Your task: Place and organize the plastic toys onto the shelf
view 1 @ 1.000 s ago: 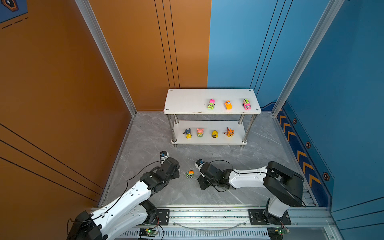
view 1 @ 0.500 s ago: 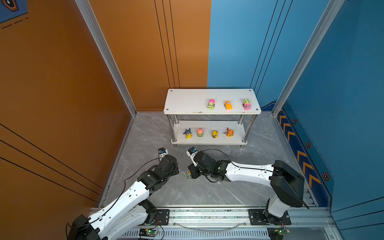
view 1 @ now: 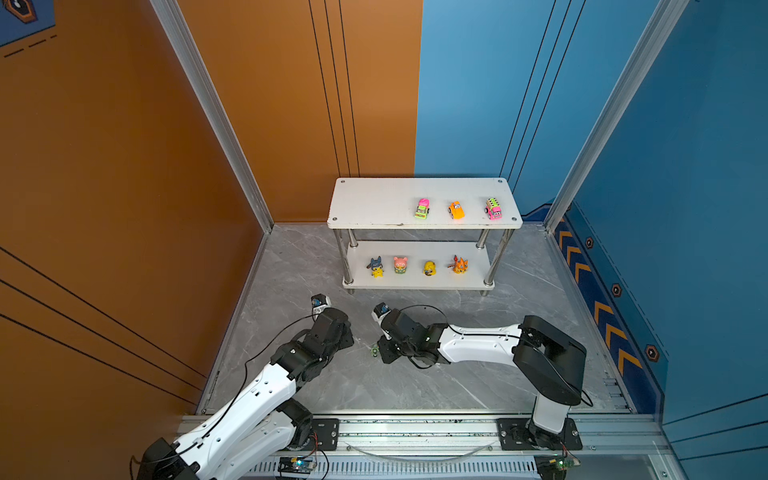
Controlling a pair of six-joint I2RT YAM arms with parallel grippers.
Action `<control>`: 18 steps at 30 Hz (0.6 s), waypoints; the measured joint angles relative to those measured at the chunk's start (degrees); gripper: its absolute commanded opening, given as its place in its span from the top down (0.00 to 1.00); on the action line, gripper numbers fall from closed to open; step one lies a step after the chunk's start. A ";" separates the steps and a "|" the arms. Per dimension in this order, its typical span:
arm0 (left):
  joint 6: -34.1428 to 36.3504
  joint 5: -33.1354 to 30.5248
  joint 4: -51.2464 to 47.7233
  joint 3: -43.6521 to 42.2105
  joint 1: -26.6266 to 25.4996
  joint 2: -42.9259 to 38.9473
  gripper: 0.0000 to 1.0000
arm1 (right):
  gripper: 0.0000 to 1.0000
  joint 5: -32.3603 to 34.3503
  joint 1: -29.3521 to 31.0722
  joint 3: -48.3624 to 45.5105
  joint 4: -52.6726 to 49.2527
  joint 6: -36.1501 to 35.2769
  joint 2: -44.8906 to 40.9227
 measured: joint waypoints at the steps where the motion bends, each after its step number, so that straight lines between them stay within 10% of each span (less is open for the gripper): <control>1: 0.00 0.09 -0.02 0.00 0.20 -0.17 0.64 | 1.00 0.00 0.22 -0.26 0.09 0.17 0.00; 18: 0.26 0.52 -0.92 0.00 1.16 -1.16 0.63 | 1.00 1.97 2.97 -7.80 10.19 4.00 -2.10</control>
